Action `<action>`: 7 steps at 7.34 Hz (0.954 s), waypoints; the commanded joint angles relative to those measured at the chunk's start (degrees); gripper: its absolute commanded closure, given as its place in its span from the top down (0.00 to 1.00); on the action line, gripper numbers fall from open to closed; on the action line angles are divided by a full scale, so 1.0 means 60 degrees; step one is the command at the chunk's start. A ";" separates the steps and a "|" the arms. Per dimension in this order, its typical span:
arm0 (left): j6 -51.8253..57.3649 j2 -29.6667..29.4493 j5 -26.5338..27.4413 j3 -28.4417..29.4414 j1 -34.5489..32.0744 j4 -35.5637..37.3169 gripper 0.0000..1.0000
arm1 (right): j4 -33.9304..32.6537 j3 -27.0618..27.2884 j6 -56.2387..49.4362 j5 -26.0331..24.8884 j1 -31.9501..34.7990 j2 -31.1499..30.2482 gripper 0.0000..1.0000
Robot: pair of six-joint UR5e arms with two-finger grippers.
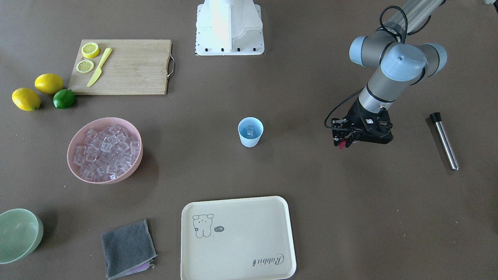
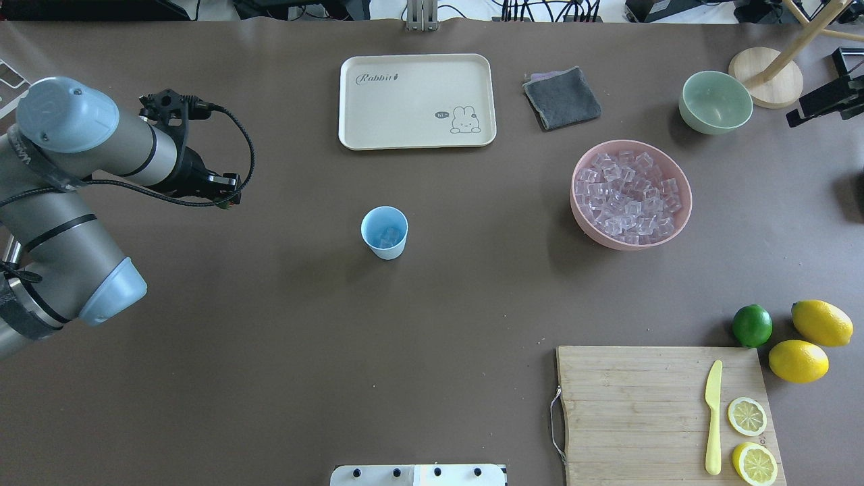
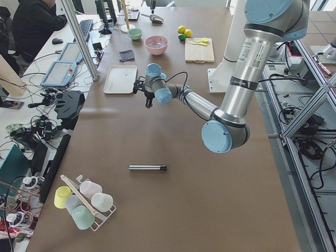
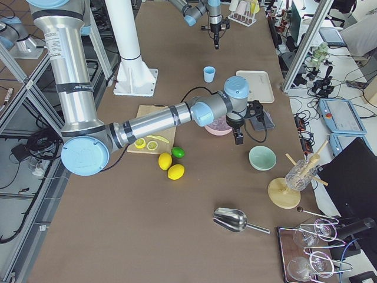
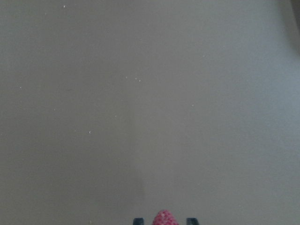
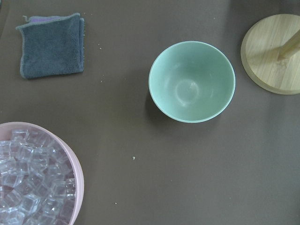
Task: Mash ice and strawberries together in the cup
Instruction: 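Carry the strawberry with the left gripper over the light-blue cup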
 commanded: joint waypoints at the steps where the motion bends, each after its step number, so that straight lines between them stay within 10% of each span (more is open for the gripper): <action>1: -0.0140 -0.1100 -0.0008 -0.1106 0.0022 0.1882 0.00 | 0.0000 -0.0019 0.0000 -0.0047 -0.0065 0.0009 0.98; 7: -0.1927 -0.3547 0.1387 0.0439 0.1672 0.1830 0.00 | 0.0000 -0.0033 0.0015 -0.0048 -0.0153 -0.0064 0.98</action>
